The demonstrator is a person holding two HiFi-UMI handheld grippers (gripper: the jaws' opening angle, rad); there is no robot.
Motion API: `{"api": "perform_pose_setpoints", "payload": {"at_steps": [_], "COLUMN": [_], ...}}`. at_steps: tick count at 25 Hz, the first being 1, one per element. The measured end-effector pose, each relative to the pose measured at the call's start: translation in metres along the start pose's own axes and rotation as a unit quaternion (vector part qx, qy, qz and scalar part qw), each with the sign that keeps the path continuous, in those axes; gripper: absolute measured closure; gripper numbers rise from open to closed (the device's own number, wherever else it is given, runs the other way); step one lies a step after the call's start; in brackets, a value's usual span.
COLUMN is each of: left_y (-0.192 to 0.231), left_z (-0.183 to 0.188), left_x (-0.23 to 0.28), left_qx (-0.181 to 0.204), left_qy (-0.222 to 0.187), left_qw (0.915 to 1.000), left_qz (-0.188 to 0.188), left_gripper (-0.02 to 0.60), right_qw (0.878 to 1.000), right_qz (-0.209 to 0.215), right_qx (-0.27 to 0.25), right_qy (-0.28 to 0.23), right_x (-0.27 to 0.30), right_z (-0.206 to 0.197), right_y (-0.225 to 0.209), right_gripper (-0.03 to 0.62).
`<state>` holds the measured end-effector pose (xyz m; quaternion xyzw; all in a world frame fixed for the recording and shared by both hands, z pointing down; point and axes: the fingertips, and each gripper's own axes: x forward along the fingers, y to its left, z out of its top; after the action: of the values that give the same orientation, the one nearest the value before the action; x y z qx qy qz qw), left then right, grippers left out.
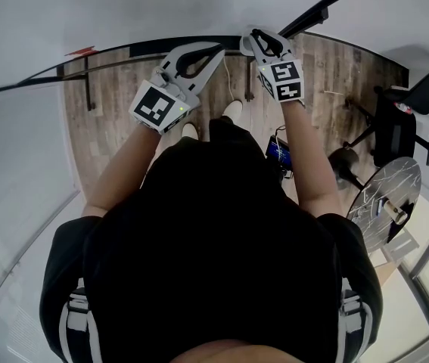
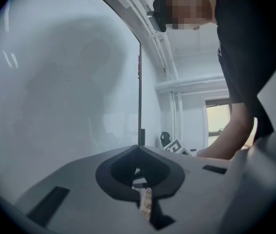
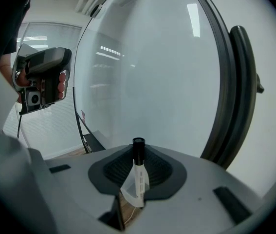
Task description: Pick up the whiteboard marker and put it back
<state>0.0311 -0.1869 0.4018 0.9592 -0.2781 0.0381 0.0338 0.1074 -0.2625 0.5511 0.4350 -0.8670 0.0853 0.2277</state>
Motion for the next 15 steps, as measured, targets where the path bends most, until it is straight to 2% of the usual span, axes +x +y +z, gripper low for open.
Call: {"api": "perform_pose_setpoints", "payload": {"at_steps": [15], "left_y": [0.001], "left_z": [0.003], "left_x": [-0.001], "left_qx": [-0.002], "left_qy": [-0.003], "left_qw": [1.0], "left_qz": [0.002], "left_gripper": [0.578], "right_qw": [1.0], "right_qz": [0.012], "right_qx": [-0.001], "right_qy": [0.028], "right_x": [0.015], "right_z": [-0.019], "right_y": [0.005], "right_gripper": [0.528]}}
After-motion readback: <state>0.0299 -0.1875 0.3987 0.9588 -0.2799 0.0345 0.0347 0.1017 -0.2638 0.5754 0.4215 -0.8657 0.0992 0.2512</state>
